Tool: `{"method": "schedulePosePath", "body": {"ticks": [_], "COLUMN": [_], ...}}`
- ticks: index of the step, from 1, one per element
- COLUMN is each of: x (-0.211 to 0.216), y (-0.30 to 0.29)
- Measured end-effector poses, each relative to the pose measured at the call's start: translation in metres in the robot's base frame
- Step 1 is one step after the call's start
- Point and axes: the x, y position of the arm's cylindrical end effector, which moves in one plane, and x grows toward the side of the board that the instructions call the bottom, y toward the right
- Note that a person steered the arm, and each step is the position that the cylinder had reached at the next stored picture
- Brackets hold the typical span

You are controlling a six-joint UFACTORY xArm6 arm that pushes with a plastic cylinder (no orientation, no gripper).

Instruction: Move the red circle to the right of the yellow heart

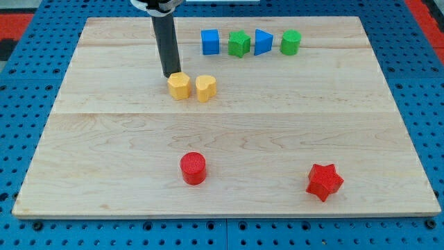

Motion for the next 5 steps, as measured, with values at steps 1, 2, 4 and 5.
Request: {"method": "schedulePosePath", "body": {"ticks": [1, 2, 4, 5], "x": [0.003, 0.003, 0.061, 0.145], "y": [0.004, 0.002, -0.069, -0.07]}}
